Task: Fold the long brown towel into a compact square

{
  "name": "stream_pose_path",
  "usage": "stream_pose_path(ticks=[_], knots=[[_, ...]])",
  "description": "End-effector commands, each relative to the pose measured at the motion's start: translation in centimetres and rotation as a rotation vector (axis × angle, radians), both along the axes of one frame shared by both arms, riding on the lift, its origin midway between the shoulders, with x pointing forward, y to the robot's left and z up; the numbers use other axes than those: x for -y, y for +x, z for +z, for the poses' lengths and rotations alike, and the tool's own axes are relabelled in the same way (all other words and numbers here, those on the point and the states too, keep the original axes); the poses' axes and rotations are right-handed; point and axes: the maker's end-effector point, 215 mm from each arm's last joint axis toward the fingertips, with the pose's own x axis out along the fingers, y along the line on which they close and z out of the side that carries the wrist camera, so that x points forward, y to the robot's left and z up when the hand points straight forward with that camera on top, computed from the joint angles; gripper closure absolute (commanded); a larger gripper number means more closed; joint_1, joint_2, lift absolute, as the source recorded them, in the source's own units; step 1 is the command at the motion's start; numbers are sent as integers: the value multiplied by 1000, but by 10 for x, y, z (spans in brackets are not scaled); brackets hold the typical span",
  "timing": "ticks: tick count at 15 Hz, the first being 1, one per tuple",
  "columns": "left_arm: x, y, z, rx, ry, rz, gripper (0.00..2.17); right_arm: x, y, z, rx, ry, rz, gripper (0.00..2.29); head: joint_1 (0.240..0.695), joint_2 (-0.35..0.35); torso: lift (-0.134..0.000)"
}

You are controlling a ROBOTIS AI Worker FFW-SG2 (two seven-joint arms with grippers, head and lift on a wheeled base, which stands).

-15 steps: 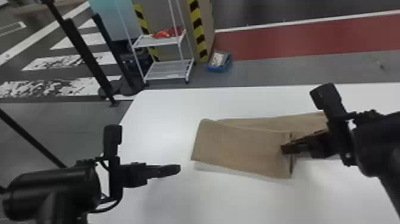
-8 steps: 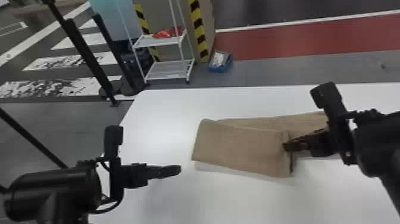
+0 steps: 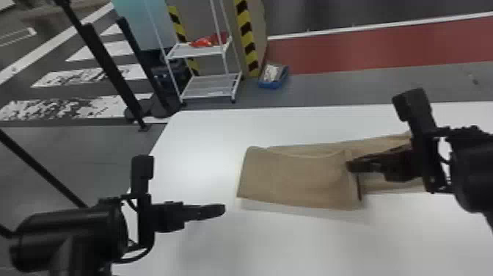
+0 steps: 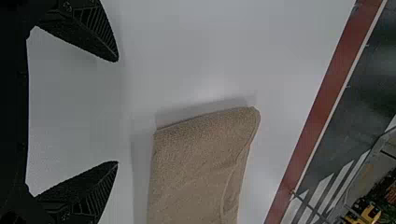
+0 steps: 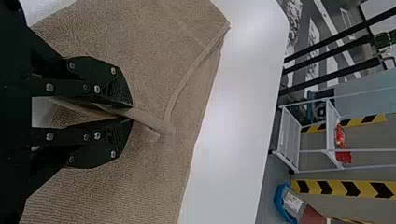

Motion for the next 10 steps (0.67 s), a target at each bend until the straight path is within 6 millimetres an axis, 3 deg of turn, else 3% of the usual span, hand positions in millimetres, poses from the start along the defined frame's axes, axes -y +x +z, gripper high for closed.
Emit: stream_pose_path(ticks=[1,3,5,6,9,10], knots=[[-4,-1,1,2,-2,7,100,9,11,26,34,47,-30,937,695,308,-125],[-6,-1,0,1,-1,10,100,28,19,29,37,72,-80,937,695,303,-125],[-4,-1,0,0,-4,5,100,41,24,4,17,46,-106,937,695,285,-125],[-3,-1,-1,-1,-4,2,100,45,28,3,28,52,-113,937,695,278,-125],[-8,-4,-2,-7,1,8,100,74,44,44,51,115,-190,937,695,249,-125],[-8,-5,-3,-9,2,8,100,81,41,44,15,117,-211,934,695,242,-125]])
